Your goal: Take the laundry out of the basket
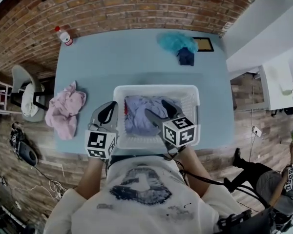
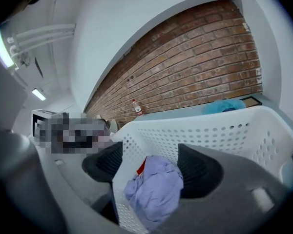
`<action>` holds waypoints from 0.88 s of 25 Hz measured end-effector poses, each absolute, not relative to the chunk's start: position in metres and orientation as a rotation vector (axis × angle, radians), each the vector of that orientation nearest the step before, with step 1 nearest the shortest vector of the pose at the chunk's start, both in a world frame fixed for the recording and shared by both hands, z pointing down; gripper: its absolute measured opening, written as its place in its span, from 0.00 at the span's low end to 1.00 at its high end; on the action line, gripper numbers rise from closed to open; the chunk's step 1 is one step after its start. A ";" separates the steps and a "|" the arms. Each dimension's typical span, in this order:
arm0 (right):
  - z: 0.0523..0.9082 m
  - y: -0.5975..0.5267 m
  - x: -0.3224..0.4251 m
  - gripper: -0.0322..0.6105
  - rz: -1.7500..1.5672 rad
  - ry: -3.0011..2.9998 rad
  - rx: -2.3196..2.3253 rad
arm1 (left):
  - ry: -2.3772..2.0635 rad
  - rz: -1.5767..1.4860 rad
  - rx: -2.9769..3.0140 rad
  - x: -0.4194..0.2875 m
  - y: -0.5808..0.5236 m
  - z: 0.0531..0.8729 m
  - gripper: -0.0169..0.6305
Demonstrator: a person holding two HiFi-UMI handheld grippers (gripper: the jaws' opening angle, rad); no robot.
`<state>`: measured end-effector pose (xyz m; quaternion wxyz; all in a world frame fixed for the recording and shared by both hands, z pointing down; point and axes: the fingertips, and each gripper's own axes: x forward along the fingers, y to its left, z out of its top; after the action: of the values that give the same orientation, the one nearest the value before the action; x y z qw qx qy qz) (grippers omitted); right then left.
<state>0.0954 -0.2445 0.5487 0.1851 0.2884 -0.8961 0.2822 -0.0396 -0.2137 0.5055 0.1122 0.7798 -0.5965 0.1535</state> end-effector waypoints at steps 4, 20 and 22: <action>0.553 -0.244 0.086 0.69 0.713 -2.535 0.673 | -1.762 0.455 2.276 -0.038 -0.215 0.507 0.01; 0.603 -0.212 0.058 0.87 0.288 -2.415 0.024 | -1.800 0.441 2.227 -0.033 -0.215 0.511 0.01; 0.610 -0.207 0.054 0.87 0.246 -2.388 -0.083 | -1.804 0.443 2.224 -0.033 -0.215 0.510 0.01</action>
<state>0.0537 -0.2070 0.6098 0.3615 -0.0323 -0.9269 0.0955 -0.0332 -0.2148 0.5101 0.1216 0.7619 -0.6178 0.1516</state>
